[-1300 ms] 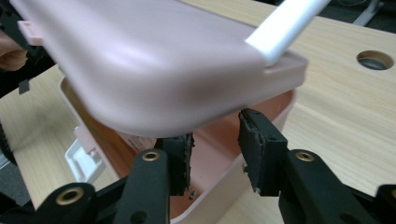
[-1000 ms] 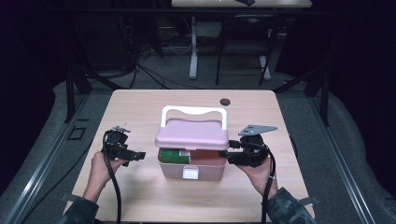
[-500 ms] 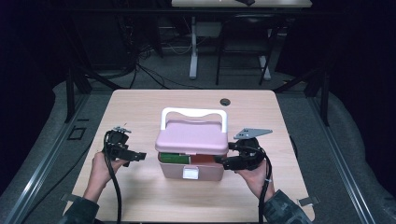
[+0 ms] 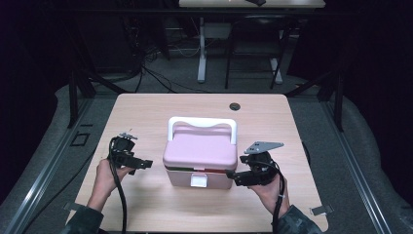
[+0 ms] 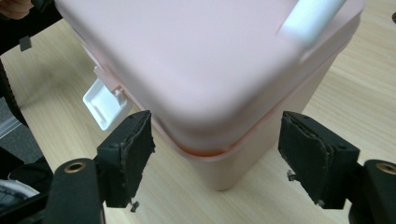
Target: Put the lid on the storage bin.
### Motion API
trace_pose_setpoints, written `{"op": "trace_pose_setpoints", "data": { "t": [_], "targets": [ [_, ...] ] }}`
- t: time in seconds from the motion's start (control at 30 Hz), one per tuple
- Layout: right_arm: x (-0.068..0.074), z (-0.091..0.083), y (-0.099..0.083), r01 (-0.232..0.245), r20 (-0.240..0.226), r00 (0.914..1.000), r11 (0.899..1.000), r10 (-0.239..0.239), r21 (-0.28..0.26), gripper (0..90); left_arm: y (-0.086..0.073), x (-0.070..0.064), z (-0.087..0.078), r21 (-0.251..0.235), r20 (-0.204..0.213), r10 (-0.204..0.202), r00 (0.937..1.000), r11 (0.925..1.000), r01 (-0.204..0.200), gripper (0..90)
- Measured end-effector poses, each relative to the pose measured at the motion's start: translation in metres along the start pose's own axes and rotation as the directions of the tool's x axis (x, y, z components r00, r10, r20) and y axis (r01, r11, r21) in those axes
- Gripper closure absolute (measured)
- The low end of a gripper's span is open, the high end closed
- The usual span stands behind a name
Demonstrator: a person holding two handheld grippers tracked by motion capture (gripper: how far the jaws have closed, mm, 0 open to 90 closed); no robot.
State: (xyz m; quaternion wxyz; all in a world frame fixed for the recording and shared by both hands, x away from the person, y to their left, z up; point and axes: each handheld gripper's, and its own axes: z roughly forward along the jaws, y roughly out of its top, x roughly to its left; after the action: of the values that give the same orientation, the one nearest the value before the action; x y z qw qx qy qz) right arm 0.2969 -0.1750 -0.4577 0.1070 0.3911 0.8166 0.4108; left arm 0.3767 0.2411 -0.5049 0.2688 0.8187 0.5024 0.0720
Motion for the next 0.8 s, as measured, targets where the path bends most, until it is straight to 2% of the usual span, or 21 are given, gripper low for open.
{"op": "trace_pose_setpoints", "data": {
  "t": [0.17, 0.43, 0.57, 0.67, 0.8],
  "targets": [
    [-0.005, 0.000, -0.003, -0.007, -0.023, 0.9997, 1.000, 0.008, 0.026, 19.9, 0.000, 0.001, 0.000, 0.008, -0.003, 0.006, 1.0000, 0.9999, -0.006, 10.7],
    [-0.018, -0.011, -0.010, -0.003, -0.007, 1.0000, 0.999, 0.003, 0.048, 6.8, -0.001, 0.003, -0.005, 0.005, -0.011, 0.008, 0.9999, 1.0000, -0.008, 5.5],
    [-0.029, -0.022, -0.017, -0.014, 0.035, 0.9993, 0.998, 0.012, 0.058, 0.5, -0.001, 0.003, -0.006, 0.006, -0.020, 0.014, 0.9997, 0.9999, -0.014, 3.5],
    [-0.039, -0.030, -0.024, -0.032, 0.091, 0.9955, 0.997, 0.026, 0.067, 0.0, -0.001, 0.003, -0.006, 0.012, -0.032, 0.023, 0.9992, 0.9997, -0.023, 1.9],
    [-0.053, -0.036, -0.035, -0.073, 0.130, 0.9895, 0.995, 0.064, 0.068, 0.0, -0.002, 0.003, -0.007, 0.008, -0.048, 0.029, 0.9984, 0.9995, -0.029, 0.3]
  ]
}}
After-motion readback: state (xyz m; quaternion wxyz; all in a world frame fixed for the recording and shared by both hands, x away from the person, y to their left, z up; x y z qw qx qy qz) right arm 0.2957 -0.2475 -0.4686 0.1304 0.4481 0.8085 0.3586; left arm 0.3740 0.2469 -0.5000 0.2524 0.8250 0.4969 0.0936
